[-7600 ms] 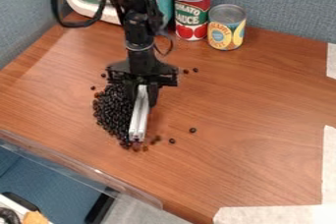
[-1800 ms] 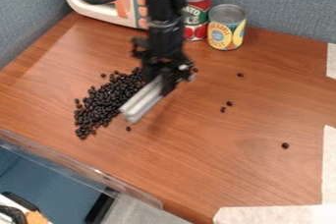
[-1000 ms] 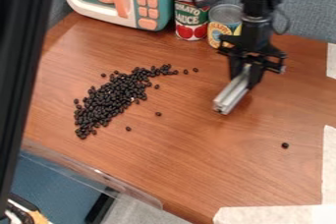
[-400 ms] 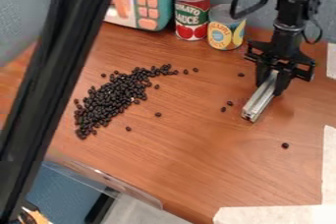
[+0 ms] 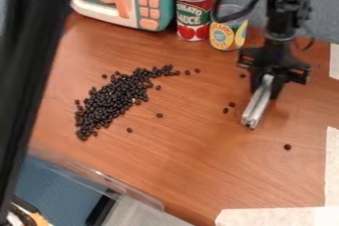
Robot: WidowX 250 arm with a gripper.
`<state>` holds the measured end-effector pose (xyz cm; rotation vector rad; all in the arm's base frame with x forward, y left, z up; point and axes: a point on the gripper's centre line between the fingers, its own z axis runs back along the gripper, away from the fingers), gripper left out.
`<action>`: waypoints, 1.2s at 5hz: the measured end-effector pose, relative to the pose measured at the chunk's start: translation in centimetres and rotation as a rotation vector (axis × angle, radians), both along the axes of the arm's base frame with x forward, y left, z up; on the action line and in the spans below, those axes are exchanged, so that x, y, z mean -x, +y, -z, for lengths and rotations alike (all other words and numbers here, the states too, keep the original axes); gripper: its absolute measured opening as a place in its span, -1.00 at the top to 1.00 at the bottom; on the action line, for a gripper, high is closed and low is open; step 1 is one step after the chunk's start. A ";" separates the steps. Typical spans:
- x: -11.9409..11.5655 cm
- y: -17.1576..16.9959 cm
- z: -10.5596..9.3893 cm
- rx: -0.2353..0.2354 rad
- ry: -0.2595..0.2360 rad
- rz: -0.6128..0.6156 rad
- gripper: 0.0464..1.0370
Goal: Sweep into pile
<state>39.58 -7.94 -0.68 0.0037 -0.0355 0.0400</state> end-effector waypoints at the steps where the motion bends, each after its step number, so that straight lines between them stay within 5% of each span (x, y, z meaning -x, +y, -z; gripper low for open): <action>1: 1.6 2.2 0.1 -0.010 0.003 -0.093 0.35; 4: 2.1 5.2 0.0 -0.060 0.015 -0.149 0.35; 6: 1.9 10.3 -0.1 -0.092 0.004 -0.231 0.35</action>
